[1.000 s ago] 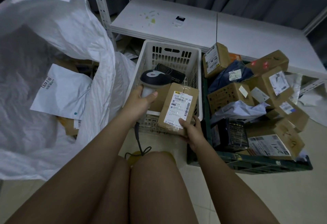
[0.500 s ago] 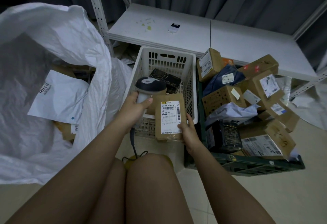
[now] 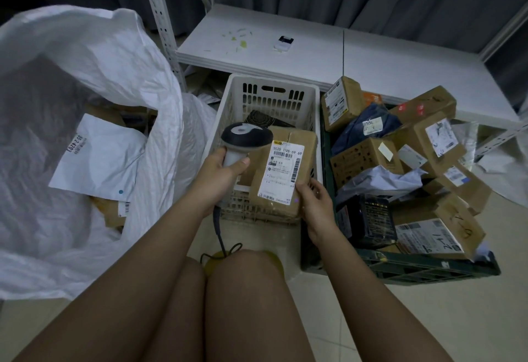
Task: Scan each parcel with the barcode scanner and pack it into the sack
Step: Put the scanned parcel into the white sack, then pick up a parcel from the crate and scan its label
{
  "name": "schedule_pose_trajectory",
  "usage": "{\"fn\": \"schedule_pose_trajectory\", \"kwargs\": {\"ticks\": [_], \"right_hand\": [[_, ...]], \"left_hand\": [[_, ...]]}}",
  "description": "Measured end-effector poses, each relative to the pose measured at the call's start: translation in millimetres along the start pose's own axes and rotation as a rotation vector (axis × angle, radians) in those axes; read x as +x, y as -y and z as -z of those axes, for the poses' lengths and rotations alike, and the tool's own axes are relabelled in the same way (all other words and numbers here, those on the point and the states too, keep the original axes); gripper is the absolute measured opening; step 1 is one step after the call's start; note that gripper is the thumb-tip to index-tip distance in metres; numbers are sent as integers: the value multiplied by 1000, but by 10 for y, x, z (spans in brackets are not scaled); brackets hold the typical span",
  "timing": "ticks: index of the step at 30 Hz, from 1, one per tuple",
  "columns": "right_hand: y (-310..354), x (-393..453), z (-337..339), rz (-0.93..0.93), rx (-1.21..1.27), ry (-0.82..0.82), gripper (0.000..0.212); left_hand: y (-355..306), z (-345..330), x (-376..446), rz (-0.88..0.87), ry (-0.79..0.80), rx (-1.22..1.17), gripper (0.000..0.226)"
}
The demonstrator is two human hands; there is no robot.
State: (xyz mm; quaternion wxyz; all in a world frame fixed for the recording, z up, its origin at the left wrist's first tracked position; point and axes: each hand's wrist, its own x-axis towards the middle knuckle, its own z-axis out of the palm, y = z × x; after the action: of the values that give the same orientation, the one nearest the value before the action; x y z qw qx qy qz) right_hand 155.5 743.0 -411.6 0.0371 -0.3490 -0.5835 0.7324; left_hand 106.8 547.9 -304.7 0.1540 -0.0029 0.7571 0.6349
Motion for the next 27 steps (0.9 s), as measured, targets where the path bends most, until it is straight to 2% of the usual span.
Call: {"fn": "schedule_pose_trajectory", "kwargs": {"ticks": [4,10,19,27], "right_hand": [[48,-44,-22,79,-21,13,50],[94,-32,-42,94,58,44,50],[141,-36,-56,119,77,63,45],[159,-43,-64,125,57,68,53]], "left_hand": [[-30,-3,-48,-2,34,-20,30],[-50,-15,-113,-23,132,41,28],[-36,-9,-94,13,141,36,19],[-64,-34,-128,-27,160,39,17]]}}
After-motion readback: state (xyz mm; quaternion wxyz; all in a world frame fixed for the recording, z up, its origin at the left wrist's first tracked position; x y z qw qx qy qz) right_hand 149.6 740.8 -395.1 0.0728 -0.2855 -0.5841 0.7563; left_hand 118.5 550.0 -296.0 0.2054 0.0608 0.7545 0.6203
